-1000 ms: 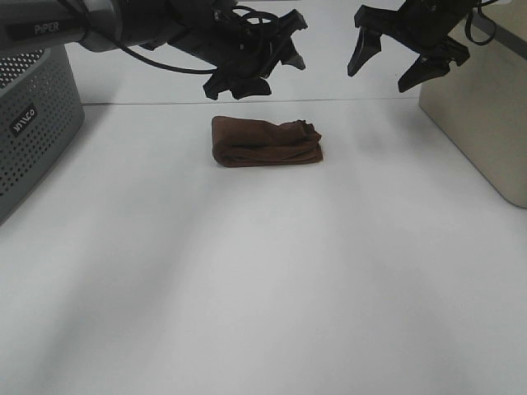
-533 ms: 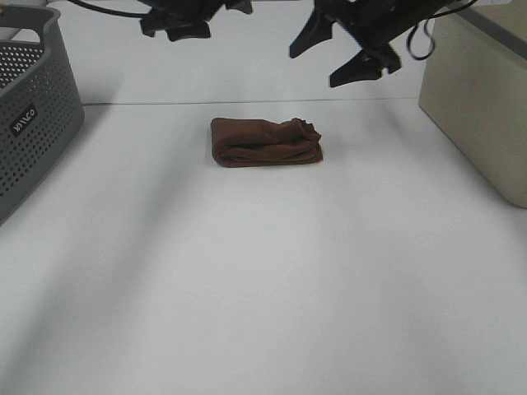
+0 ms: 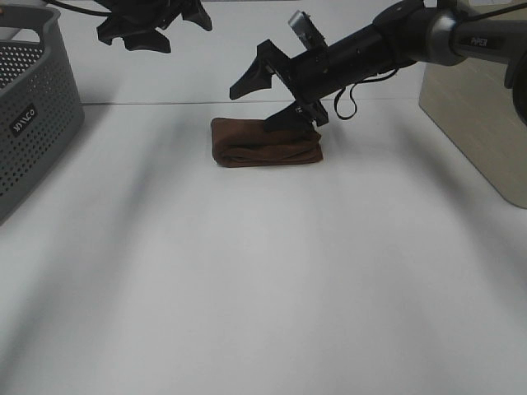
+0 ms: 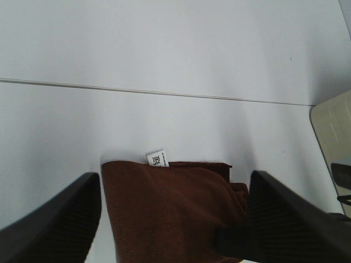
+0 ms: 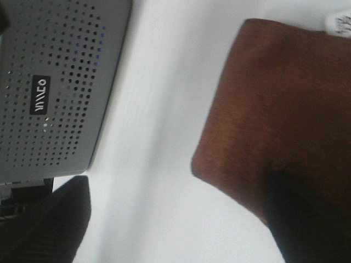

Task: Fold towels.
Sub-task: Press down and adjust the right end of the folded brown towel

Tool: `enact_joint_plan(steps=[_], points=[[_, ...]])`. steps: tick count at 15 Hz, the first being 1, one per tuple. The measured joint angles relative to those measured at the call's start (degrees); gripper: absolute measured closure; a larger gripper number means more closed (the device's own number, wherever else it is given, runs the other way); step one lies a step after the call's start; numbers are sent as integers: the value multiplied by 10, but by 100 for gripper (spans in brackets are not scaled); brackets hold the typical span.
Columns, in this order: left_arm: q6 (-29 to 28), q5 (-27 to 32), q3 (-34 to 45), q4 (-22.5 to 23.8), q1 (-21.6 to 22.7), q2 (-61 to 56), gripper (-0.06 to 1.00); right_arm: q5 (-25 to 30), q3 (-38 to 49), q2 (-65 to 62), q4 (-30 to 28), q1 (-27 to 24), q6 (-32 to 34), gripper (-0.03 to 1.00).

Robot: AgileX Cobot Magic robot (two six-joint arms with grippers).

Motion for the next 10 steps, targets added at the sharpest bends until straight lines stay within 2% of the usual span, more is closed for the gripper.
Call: enact_joint_plan(steps=[3, 8, 10], points=[[1, 7, 0, 2, 0, 0, 23, 2, 0, 10, -52, -21, 60, 16], [2, 44, 0, 9, 1, -6, 23, 35, 0, 7, -108, -23, 100, 16], [2, 72, 0, 26, 1, -21, 23, 57, 0, -14, -154, -23, 109, 16]])
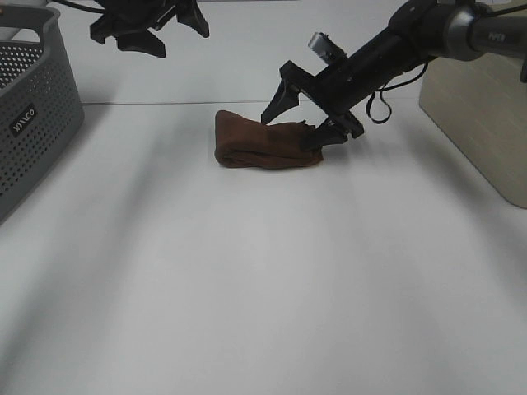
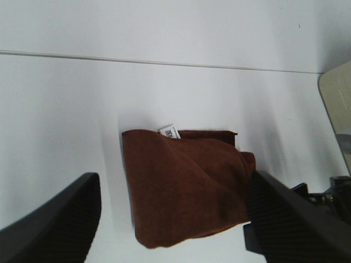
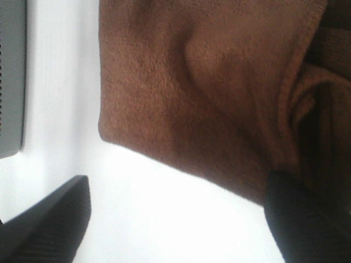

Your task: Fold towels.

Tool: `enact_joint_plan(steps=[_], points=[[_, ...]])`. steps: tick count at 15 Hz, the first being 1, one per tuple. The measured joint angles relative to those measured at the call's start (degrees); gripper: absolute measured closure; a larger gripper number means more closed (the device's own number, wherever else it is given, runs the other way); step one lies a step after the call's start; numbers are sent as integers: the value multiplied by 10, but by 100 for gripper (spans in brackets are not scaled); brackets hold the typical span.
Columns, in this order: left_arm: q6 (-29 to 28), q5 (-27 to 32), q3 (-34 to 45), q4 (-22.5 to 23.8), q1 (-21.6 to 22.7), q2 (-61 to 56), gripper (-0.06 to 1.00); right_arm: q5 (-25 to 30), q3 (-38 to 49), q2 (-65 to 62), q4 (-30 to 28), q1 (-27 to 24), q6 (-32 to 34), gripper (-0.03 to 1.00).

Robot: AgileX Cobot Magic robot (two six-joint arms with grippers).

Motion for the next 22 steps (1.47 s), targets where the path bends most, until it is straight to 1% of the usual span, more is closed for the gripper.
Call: enact_joint_plan(steps=[1, 3, 4, 6, 8, 10, 11, 12, 14, 16, 22], points=[[0, 51, 0, 38, 0, -28, 23, 29, 0, -41, -68, 0, 28, 16], [0, 100, 0, 76, 0, -57, 23, 69, 0, -79, -136, 0, 59, 16], [0, 130, 0, 98, 0, -73, 23, 78, 0, -99, -162, 0, 72, 16], [0, 188, 0, 153, 0, -106, 23, 80, 0, -140, -202, 0, 93, 16], [0, 227, 0, 203, 0, -142, 23, 81, 0, -193, -233, 0, 104, 16], [0, 241, 1, 256, 0, -177, 23, 83, 6, -248, -255, 0, 104, 16], [0, 241, 11, 270, 0, -198, 23, 83, 14, -275, -266, 1, 104, 16], [0, 241, 19, 275, 1, -209, 23, 83, 22, -291, -270, 1, 104, 16], [0, 241, 74, 284, 4, -269, 23, 83, 65, -355, -296, 1, 104, 16], [0, 241, 153, 285, 4, -332, 23, 83, 133, -421, -317, 1, 104, 16], [-11, 244, 462, 285, 4, -570, 23, 84, 421, -644, -343, 1, 100, 16]])
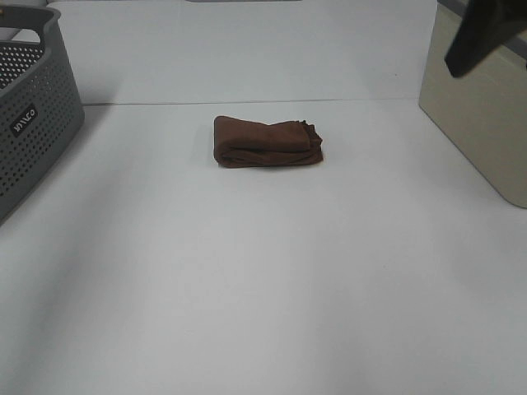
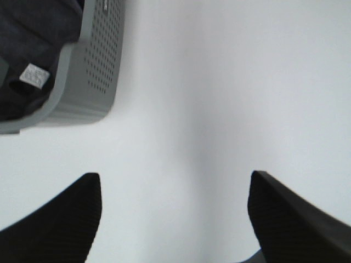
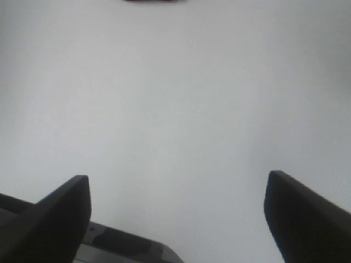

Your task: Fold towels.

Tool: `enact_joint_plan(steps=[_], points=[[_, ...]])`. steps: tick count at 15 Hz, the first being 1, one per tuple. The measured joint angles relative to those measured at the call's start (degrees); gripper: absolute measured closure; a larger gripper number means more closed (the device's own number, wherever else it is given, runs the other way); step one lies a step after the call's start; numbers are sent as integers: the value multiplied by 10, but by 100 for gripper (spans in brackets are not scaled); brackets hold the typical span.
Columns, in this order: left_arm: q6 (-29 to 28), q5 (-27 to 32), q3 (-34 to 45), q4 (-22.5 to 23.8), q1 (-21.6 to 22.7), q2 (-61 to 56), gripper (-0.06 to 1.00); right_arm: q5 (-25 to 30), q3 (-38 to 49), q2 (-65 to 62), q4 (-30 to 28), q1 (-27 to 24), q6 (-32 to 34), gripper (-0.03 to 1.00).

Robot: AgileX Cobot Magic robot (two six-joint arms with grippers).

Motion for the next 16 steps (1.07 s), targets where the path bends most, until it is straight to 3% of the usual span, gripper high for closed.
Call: enact_joint_plan(steps=[5, 6, 9, 12, 16], points=[[-3, 0, 201, -3, 0, -240, 23, -5, 225, -186, -34, 0, -2, 16], [-3, 1, 260, -12, 0, -348, 23, -6, 307, -257, -42, 0, -2, 16], [5, 2, 327, -19, 0, -488, 23, -7, 379, -360, -42, 0, -11, 16], [57, 2, 389, -50, 0, -621, 23, -42, 435, -496, -44, 0, -44, 16], [125, -26, 429, -95, 0, -685, 23, -72, 486, -647, -44, 0, -55, 16]])
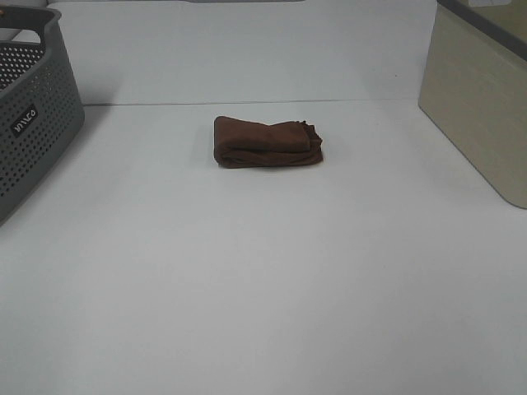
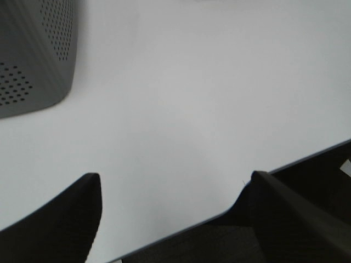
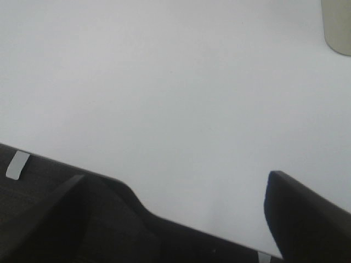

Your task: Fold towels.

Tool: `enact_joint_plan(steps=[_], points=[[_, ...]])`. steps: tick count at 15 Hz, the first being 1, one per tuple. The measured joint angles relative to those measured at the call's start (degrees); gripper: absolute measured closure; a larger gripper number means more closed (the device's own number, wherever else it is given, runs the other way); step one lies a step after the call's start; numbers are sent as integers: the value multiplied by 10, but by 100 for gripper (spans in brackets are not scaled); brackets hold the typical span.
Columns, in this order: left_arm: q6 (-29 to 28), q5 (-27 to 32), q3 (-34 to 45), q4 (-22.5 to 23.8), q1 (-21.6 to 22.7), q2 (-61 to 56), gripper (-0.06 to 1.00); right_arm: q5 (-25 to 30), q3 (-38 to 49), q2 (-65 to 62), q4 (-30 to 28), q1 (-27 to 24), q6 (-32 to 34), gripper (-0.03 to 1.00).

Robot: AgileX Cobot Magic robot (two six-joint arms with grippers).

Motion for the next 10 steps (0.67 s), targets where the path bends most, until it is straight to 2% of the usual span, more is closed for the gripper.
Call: enact_joint_plan(steps=[3, 10], points=[[26, -50, 18, -3, 0, -1, 23, -9, 10, -50, 0, 0, -6, 16], [30, -64, 26, -11, 0, -1, 23, -9, 10, -52, 0, 0, -6, 16]])
